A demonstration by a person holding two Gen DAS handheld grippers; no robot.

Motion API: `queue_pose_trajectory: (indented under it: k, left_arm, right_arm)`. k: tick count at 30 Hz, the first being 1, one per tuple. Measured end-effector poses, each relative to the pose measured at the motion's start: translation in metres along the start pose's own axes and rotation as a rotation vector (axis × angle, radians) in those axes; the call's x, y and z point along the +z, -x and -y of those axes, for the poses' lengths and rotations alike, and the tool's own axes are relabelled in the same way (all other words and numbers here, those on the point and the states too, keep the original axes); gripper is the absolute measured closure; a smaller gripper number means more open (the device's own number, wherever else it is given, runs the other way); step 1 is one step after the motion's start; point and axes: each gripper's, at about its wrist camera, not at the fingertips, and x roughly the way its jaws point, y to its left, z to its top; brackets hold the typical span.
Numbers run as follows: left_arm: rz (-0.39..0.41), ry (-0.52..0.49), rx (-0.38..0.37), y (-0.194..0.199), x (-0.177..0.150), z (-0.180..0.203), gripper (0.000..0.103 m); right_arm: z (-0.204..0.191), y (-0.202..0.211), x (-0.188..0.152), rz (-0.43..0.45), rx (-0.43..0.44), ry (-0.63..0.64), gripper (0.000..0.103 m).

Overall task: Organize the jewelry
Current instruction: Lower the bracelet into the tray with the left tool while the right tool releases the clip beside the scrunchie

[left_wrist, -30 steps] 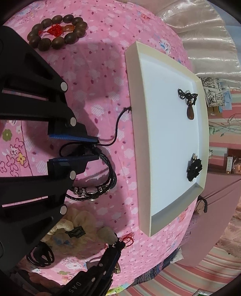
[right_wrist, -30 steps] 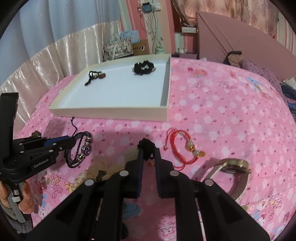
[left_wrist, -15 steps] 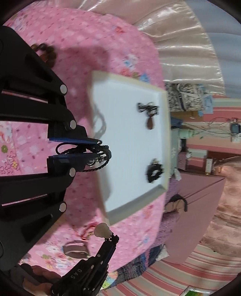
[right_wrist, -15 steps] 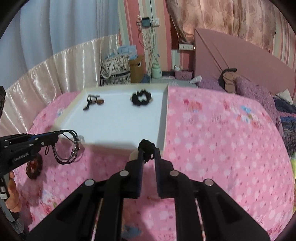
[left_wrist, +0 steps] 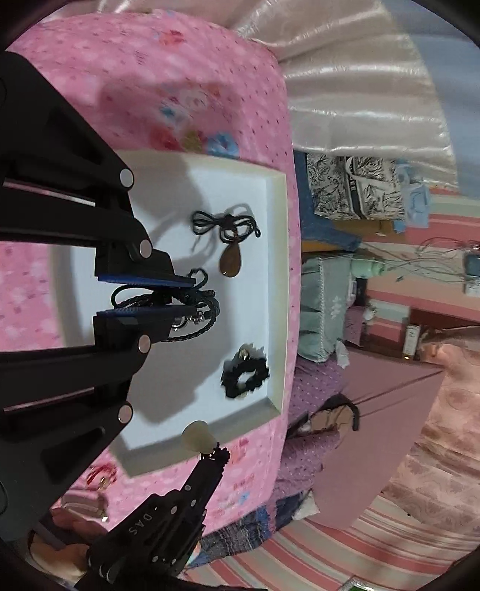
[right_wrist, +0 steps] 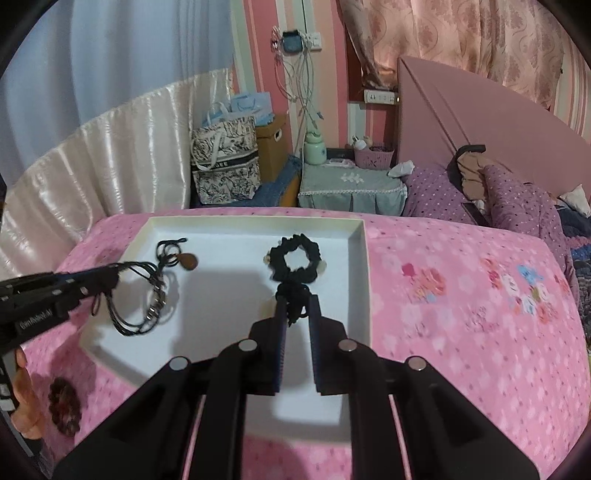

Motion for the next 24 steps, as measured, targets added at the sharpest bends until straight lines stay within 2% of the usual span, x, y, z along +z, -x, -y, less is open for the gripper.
queue_pose_trajectory:
  k: [4, 9, 16, 20, 24]
  left_arm:
    - [-0.044, 0.003, -0.006, -0.038, 0.012, 0.003, 0.096]
    - [-0.071, -0.016, 0.047, -0.077, 0.026, 0.008, 0.096]
    - [-0.083, -0.009, 0.119, -0.103, 0.045, 0.003, 0.096]
    - [-0.096, -0.011, 0.172, -0.117, 0.048, -0.002, 0.095]
    - [-0.093, -0.022, 0.193, -0.118, 0.047, 0.001, 0.094]
  right_arm:
    - [0.001, -0.034, 0.007, -0.052, -0.022, -0.001, 0.091]
    - [0.015, -0.064, 0.008, -0.105, -0.064, -0.024, 0.092]
    - [0.023, -0.087, 0.023, -0.114, -0.106, -0.025, 0.092]
    - [0.02, -0.096, 0.03, -0.123, -0.121, -0.001, 0.093]
    - [0.015, -0.104, 0.03, -0.128, -0.151, 0.038, 0.094]
